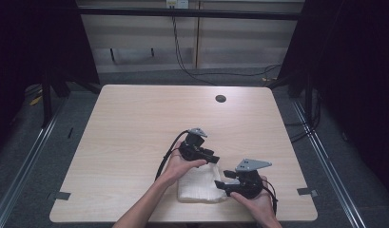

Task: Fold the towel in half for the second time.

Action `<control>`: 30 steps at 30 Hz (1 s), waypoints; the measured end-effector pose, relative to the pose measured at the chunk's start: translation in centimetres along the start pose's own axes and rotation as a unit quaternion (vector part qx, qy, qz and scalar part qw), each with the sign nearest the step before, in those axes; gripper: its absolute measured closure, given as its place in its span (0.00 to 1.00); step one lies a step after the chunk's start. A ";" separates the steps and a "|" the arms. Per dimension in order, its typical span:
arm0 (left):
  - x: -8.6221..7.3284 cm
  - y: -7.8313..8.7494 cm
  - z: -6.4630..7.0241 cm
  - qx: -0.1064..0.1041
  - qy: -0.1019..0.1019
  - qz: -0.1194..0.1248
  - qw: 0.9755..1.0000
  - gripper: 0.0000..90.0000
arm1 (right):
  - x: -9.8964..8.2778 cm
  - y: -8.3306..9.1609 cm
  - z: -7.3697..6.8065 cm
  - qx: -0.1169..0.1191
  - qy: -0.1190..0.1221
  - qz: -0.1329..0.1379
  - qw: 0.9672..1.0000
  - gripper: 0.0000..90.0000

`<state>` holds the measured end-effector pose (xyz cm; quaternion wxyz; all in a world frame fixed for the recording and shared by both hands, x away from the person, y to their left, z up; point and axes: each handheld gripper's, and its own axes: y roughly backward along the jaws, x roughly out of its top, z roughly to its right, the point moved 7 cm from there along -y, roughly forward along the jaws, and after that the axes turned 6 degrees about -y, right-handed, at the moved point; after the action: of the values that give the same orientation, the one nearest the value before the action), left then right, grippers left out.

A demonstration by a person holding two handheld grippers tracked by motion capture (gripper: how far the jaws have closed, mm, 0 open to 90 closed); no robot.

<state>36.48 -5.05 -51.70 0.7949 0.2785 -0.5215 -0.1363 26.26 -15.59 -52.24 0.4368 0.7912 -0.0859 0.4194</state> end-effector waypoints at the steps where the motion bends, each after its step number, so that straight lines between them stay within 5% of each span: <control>1: 0.0 0.2 -0.1 0.000 0.002 0.002 1.000 0.62 | 0.1 0.1 0.2 0.001 0.000 0.002 1.000 0.50; 7: -0.4 1.6 -0.1 0.009 0.002 0.006 1.000 0.57 | 0.8 0.7 0.9 -0.005 -0.008 0.013 1.000 0.49; 14: -1.4 4.5 0.0 0.044 -0.011 -0.005 0.999 0.55 | 2.3 1.9 1.0 0.016 -0.028 0.033 0.999 0.50; 21: -2.2 8.5 -0.6 0.072 -0.014 -0.002 0.997 0.54 | 3.5 2.4 2.3 0.003 -0.022 0.037 0.999 0.52; 30: -3.7 11.5 -0.2 0.092 -0.018 -0.004 0.996 0.51 | 4.5 3.7 4.2 -0.025 -0.019 0.050 0.998 0.52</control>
<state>34.30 6.20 -47.80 0.7558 0.3501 -0.5449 -0.0961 29.75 -19.98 -47.73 0.4335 0.7823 -0.1440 0.4235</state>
